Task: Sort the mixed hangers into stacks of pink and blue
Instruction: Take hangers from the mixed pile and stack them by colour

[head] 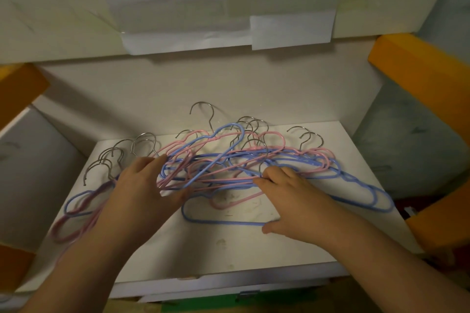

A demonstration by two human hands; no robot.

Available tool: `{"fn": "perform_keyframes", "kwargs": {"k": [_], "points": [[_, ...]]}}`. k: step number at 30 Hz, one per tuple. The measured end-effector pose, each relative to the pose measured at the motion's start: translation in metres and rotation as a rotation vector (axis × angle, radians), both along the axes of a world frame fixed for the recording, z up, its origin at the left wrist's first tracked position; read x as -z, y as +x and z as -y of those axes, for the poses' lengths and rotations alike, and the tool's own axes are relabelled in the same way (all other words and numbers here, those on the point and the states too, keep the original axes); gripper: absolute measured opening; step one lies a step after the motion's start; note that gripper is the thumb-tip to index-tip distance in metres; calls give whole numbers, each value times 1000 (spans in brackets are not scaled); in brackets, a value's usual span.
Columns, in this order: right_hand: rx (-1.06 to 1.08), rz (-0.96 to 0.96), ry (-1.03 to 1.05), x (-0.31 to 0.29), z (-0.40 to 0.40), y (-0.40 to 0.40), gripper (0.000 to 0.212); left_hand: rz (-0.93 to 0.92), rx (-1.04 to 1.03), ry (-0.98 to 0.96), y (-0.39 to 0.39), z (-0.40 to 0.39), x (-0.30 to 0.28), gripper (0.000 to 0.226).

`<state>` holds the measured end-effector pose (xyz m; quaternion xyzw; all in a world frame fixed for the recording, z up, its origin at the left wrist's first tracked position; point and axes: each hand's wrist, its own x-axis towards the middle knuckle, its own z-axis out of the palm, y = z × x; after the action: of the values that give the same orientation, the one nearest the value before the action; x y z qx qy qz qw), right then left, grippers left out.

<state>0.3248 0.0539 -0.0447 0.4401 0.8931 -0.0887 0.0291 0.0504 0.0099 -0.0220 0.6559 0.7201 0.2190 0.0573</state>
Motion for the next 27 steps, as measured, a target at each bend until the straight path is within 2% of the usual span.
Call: {"fn": "perform_keyframes", "kwargs": {"k": [7, 14, 19, 27], "points": [[-8, -22, 72, 2, 12, 0, 61, -39, -60, 1, -2, 10, -2, 82], [42, -130, 165, 2, 19, 4, 71, -77, -133, -22, -13, 33, -12, 86], [78, -289, 214, -6, 23, -9, 81, -79, -170, 23, -21, 63, -17, 88], [33, -256, 224, -31, 76, -67, 84, -79, -189, 108, -49, 165, -26, 90]]}}
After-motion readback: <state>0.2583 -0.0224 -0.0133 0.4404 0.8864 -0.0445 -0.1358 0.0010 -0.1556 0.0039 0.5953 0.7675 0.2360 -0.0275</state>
